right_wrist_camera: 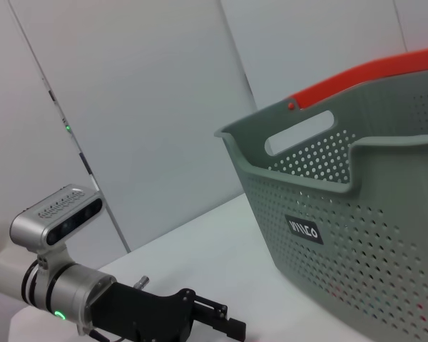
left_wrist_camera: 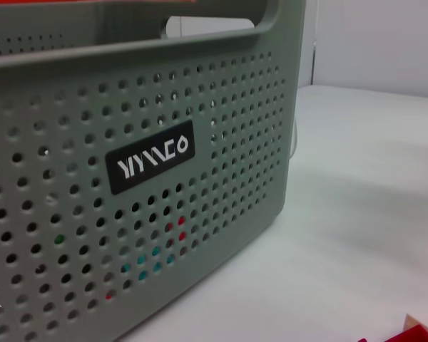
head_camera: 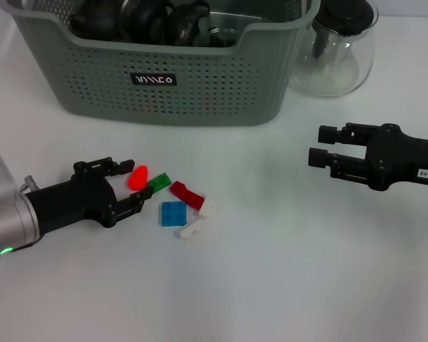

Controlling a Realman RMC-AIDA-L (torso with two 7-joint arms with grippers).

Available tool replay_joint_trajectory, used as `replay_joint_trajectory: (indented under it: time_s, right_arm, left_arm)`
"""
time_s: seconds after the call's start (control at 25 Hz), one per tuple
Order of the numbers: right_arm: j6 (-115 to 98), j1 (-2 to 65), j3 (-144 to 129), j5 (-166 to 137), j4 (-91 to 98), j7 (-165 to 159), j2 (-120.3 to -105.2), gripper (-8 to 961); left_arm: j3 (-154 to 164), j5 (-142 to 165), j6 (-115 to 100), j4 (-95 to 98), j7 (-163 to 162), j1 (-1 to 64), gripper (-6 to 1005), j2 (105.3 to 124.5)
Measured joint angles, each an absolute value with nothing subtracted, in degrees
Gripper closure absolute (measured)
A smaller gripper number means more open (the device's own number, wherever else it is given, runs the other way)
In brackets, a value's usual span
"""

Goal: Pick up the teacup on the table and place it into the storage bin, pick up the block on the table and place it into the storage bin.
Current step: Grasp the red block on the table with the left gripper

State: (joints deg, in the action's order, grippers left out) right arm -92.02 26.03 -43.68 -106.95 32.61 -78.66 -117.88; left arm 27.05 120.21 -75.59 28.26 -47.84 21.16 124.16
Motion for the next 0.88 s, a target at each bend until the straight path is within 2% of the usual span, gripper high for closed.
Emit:
replay_joint_trajectory:
  time_s: [0.88]
  right_arm:
    - [-92.02, 25.84, -43.64, -107.03, 32.61, -78.72, -117.77, 369]
  left_arm:
    - [24.07, 119.01, -71.16, 27.13, -46.51, 21.2, 469, 124.3]
